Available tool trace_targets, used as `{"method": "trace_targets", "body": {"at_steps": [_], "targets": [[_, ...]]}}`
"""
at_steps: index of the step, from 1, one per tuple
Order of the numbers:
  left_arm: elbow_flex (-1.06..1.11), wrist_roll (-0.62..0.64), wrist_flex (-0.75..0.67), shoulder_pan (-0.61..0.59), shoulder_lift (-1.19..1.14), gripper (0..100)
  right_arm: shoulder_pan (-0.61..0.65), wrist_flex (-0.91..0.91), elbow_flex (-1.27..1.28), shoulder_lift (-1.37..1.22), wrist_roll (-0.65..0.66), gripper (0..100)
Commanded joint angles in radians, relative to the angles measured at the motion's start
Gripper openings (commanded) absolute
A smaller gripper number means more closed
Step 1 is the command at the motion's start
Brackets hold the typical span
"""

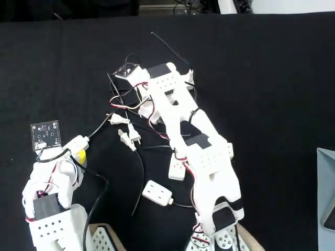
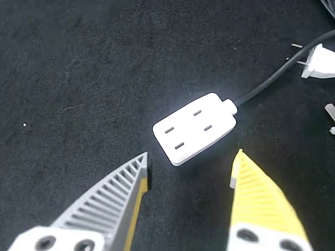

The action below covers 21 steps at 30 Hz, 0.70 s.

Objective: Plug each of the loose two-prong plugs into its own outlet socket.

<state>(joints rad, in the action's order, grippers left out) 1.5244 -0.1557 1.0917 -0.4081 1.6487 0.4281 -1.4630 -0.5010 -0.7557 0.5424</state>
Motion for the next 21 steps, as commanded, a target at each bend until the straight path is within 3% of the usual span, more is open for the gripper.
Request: {"method": "trace_targets", "body": {"at_steps": [1,8,21], "targets": [[-0.012,0.006,-0.023,-0.005,0.008,25,0.011,0.009,-0.001,0.008,0.058,19.8],[-0.012,0.006,-0.023,-0.005,0.008,25,0.028,0.003,-0.004,0.008,0.149,19.8],[-0.010,0.006,-0.023,-0.005,0.008,26,0.054,0.009,-0.007,0.008,0.153,18.5]]}}
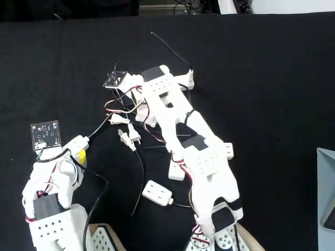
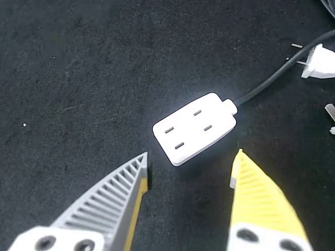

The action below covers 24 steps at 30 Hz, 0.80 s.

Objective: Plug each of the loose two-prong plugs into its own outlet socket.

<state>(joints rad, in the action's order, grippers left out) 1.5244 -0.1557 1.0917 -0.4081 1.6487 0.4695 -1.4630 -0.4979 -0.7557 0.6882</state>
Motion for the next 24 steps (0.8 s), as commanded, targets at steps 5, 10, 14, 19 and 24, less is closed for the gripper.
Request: {"method": "trace_targets", "body": {"at_steps": [5,10,14,19,24], "targets": [[-0.010,0.006,-0.023,-0.005,0.008,26,0.009,0.049,-0.001,0.008,0.005,6.0],[-0.010,0.006,-0.023,-0.005,0.008,26,0.008,0.049,-0.001,0.013,0.000,2.0],[-0.008,0.006,-0.023,-0.005,0.008,25,0.009,0.014,-0.031,0.019,0.000,1.1],[-0.008,0.006,-0.025,-0.005,0.008,25,0.025,-0.163,-0.147,0.082,-0.061,1.1],[-0.005,0.014,-0.089,-0.005,0.008,25,0.068,-0.276,-0.166,0.194,-0.184,1.1]]}}
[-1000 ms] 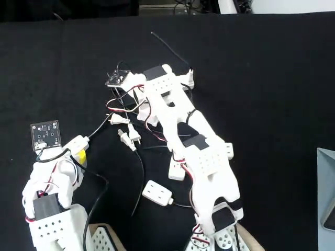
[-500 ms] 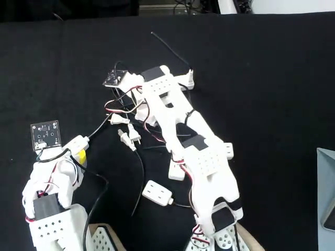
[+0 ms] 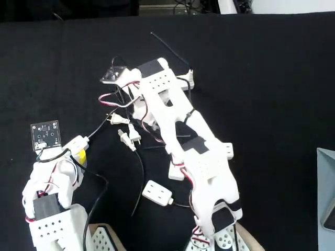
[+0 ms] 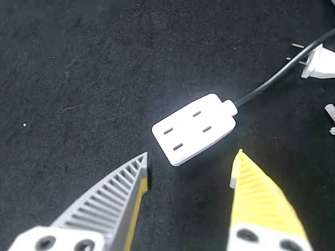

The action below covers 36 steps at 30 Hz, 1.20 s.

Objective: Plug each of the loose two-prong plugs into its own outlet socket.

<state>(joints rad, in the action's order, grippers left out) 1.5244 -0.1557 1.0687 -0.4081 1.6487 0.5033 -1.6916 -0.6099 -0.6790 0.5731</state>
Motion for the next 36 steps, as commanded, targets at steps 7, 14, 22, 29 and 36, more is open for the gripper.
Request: {"method": "trace_targets", "body": {"at_steps": [7,14,22,29,36], "targets": [[-0.016,0.112,-0.192,-0.005,0.008,26,0.091,-0.052,0.088,0.358,-0.193,1.1],[-0.015,0.141,-0.262,0.099,0.008,25,0.160,0.104,0.417,0.680,-0.282,1.1],[-0.015,0.143,-0.315,0.194,0.008,25,0.193,0.402,0.839,1.056,-0.367,1.1],[-0.018,0.204,-0.391,0.268,0.008,25,0.259,0.647,1.130,1.314,-0.431,1.1],[-0.101,0.204,-0.390,0.377,0.008,25,0.284,0.784,1.294,1.383,-0.451,1.1]]}}
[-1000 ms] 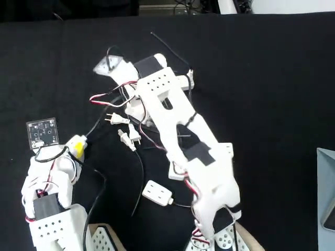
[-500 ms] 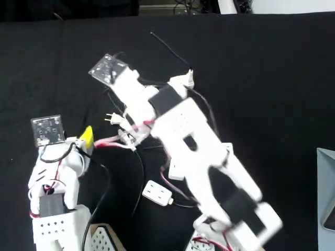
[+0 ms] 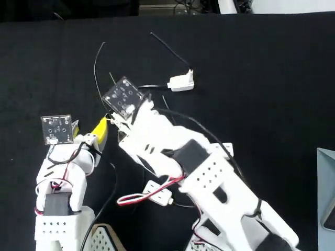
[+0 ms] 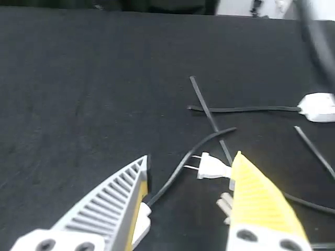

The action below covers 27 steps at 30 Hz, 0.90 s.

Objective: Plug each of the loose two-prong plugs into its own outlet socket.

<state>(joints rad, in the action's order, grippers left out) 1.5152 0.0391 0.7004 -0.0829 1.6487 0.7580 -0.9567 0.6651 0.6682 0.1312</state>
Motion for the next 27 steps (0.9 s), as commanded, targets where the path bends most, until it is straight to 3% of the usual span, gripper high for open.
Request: {"method": "trace_targets", "body": {"at_steps": [1,27], "targets": [[-0.099,0.009,-0.021,0.068,0.008,25,0.040,0.057,0.035,0.036,-0.009,1.1],[-0.177,0.009,-0.021,0.105,0.009,25,0.084,0.055,0.127,0.036,-0.009,1.1]]}}
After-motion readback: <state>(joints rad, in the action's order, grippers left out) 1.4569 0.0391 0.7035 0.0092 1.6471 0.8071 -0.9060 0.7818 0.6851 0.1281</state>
